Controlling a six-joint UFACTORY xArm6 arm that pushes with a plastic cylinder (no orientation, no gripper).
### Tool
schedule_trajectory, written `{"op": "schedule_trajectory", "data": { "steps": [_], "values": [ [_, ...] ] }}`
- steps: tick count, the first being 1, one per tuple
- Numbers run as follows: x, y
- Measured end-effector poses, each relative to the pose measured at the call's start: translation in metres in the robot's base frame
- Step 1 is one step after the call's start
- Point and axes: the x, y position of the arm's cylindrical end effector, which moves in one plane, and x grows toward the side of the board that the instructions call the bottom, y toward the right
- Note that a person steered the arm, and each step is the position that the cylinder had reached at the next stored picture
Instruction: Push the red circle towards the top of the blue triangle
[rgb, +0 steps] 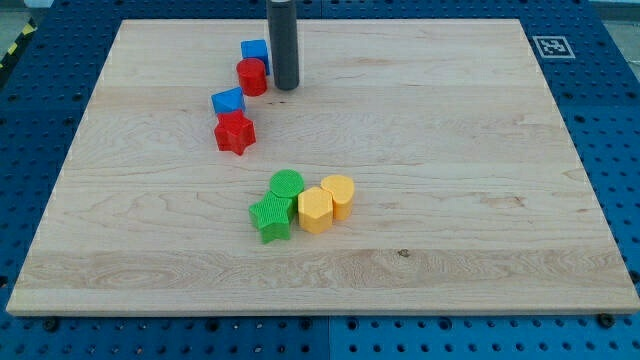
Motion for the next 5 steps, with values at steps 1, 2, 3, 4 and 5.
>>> {"op": "schedule_trajectory", "data": {
  "steps": [1,2,3,4,5],
  "values": [
    [0.0,-0.01],
    [0.0,-0.023],
    [0.0,-0.041],
    [0.0,-0.044],
    [0.0,-0.005]
  ]
}}
